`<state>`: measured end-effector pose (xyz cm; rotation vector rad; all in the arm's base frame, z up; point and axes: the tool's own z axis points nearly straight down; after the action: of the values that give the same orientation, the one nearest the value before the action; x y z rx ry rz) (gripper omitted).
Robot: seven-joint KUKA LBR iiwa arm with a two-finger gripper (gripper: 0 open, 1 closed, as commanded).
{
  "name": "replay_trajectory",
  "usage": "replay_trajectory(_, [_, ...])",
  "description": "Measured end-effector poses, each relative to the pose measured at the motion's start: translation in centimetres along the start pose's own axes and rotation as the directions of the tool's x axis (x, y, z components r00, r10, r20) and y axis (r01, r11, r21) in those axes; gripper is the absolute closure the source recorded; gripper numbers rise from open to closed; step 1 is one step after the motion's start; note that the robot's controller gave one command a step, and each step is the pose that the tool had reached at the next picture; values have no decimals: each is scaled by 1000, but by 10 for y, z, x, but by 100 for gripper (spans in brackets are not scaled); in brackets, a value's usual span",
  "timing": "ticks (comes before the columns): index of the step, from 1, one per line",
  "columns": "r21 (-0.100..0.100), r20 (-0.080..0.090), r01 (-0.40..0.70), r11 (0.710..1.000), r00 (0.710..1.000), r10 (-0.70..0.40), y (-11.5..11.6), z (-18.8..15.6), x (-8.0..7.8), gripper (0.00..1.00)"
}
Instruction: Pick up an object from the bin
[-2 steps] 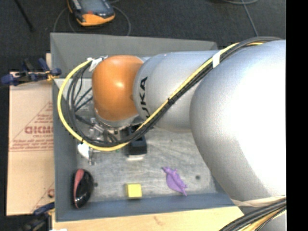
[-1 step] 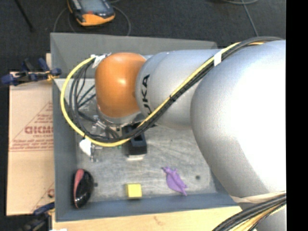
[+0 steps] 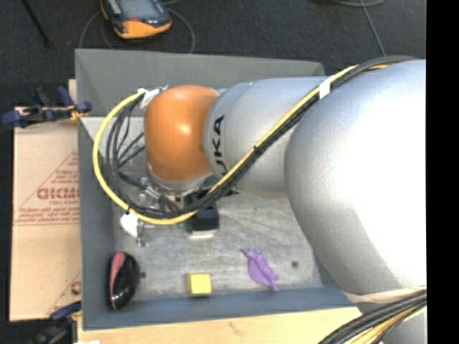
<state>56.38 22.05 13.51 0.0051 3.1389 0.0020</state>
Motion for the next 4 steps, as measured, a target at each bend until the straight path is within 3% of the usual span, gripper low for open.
replay_trajectory(1, [-1,0,-5,1000,1000,5,4,-1,-15,100])
replay_trajectory(3, [-1,0,-19,1000,1000,19,2,-5,-20,100])
replay_trajectory(4, [1,0,-2,1000,1000,2,-7,4,0,100])
